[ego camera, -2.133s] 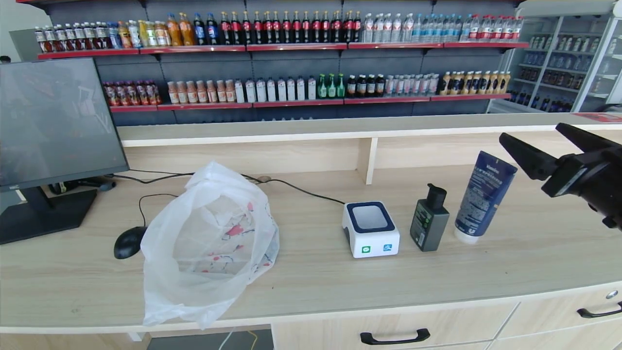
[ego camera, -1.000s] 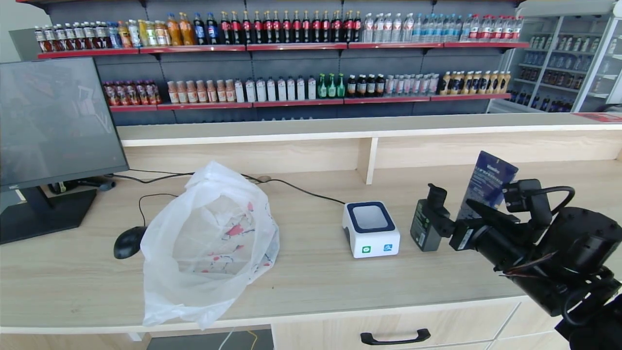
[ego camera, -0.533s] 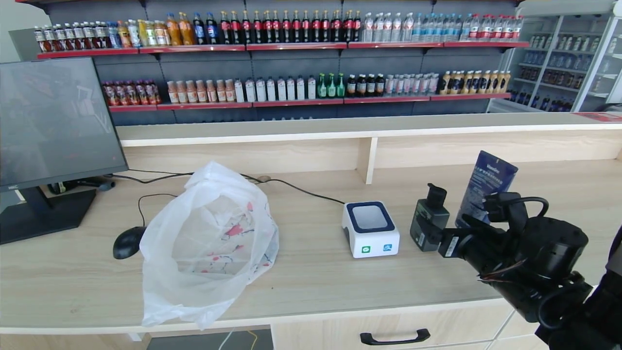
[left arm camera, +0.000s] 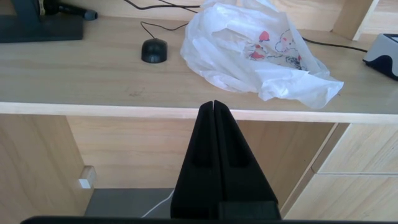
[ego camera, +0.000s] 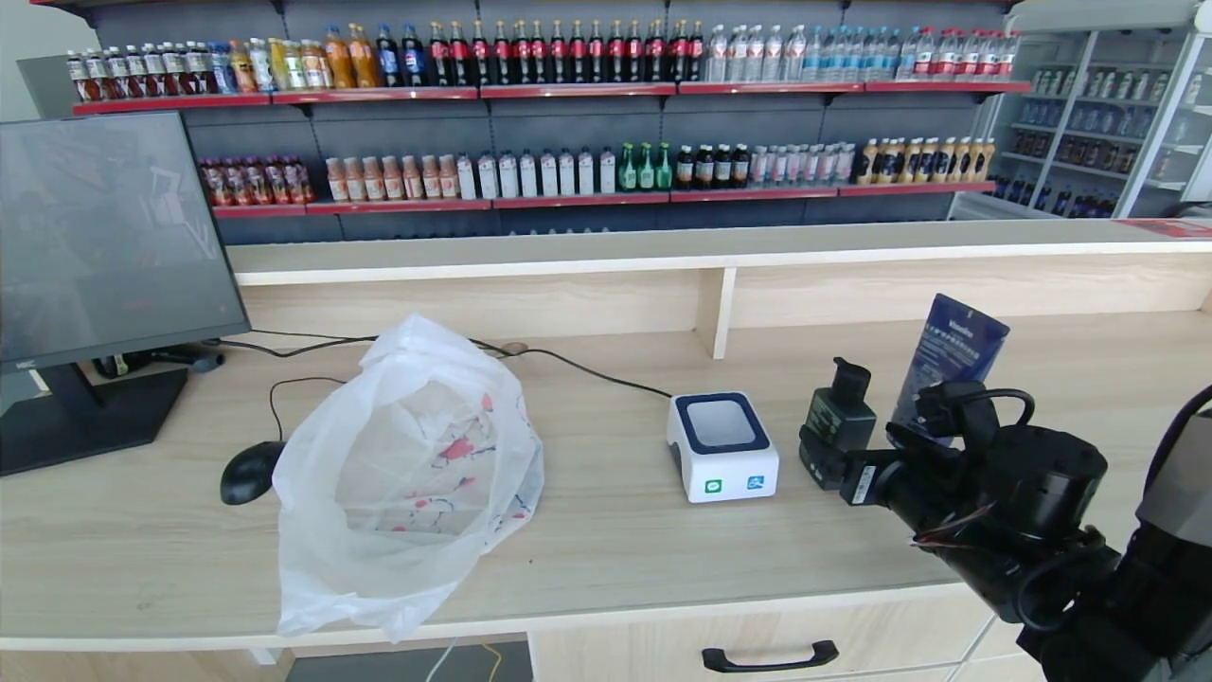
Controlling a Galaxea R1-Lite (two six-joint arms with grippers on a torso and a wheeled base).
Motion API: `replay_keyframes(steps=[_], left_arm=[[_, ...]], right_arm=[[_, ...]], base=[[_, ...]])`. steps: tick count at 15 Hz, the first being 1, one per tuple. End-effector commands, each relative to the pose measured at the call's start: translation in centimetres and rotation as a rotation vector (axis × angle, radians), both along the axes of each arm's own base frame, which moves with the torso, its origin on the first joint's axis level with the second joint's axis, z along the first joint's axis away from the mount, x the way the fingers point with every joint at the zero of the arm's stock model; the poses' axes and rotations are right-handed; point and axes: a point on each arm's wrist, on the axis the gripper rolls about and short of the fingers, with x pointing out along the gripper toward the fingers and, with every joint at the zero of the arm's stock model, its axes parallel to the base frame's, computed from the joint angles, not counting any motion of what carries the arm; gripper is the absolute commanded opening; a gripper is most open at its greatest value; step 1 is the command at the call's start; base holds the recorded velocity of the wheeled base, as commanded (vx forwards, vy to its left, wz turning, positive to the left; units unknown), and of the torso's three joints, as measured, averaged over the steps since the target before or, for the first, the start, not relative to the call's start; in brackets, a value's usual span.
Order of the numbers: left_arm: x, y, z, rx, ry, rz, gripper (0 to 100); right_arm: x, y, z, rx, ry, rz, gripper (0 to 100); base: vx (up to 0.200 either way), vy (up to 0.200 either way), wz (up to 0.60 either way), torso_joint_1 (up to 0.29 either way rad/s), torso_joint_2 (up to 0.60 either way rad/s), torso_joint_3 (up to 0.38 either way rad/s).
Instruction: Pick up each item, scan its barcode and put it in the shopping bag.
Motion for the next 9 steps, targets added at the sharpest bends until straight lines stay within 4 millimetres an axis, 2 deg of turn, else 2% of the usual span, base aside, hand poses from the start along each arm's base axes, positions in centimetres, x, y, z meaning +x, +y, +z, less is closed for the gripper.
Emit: replay_keyframes(steps=[1,9], left_arm=[[0.0,0.0,0.0,0.0,0.0,0.001,0],[0.0,0.0,0.0,0.0,0.001,0.001,0]], right_arm=[[0.4,0.1,-0.3,-0.001,0.004,0.001,100],[1.6,0.5,-1.4,-0.004,0.017,0.001,100]], base=[[0.0,0.0,0.0,0.0,0.0,0.0],[0.0,0.0,0.0,0.0,0.0,0.0]])
